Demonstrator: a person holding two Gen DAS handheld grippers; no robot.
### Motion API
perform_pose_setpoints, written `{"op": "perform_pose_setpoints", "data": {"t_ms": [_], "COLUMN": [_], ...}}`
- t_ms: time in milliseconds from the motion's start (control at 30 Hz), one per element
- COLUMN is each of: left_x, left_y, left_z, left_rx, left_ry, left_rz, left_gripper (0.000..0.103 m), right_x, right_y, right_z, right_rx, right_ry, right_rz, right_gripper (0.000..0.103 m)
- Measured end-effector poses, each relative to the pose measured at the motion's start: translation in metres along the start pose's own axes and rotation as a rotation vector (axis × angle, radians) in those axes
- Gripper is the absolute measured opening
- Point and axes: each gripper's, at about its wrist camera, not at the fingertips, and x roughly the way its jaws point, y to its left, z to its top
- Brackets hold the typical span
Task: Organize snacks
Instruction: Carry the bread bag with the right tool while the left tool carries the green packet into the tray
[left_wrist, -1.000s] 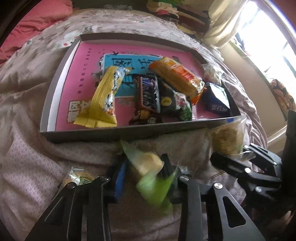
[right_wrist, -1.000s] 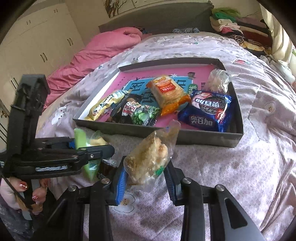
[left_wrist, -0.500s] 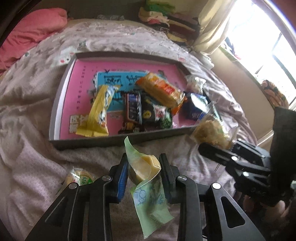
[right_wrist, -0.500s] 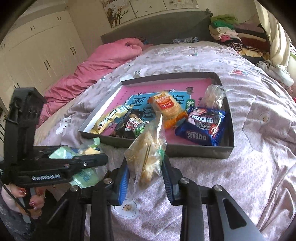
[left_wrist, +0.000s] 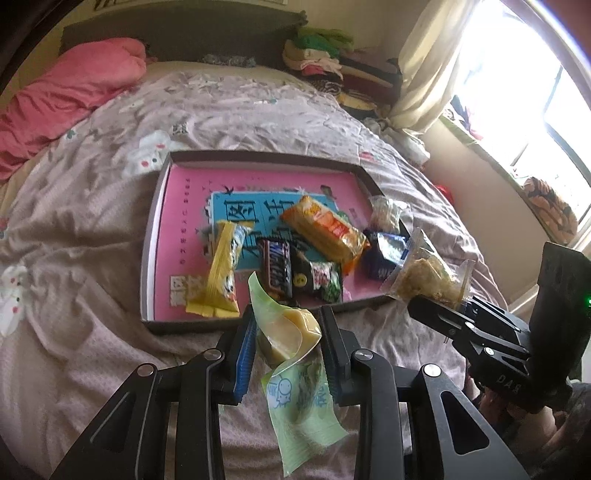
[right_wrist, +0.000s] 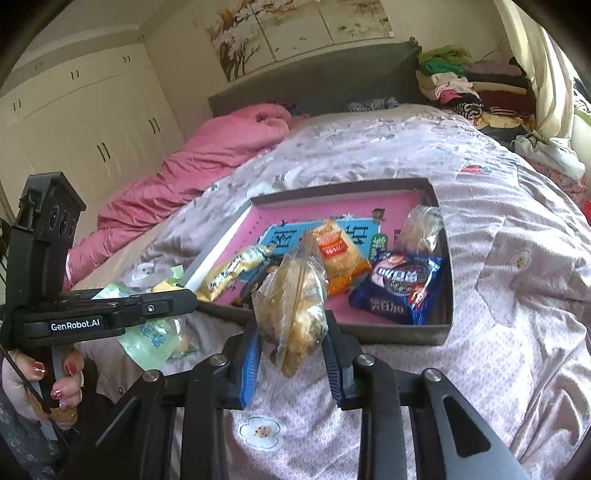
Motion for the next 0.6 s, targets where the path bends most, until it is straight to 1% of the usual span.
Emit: {"op": "perform_pose_setpoints", "data": {"t_ms": [200,500,600], "left_x": [-0.006,-0.01,-0.007], "left_y": [0.001,0.004,0.003], "left_z": [0.011,0.032,0.037], "left_rx": [0.003,-0.002,0.005], "left_ry": [-0.033,-0.092,-0.099], "left_rz": [0.015,0.046,0.057], "left_gripper": [0.033,0.033,0.033], "right_x": [-0.008,-0.011,-0.013], "right_y": [-0.007,-0.014,-0.016], "right_z": [0.007,0.015,0.017], "right_rx": [0.015,0.026,0.027], "right_ry": [-0.043,-0.072,-0.082], "right_rz": [-0.002,-0.023,-0.033], "right_gripper": [0.031,0.031,0.031]}}
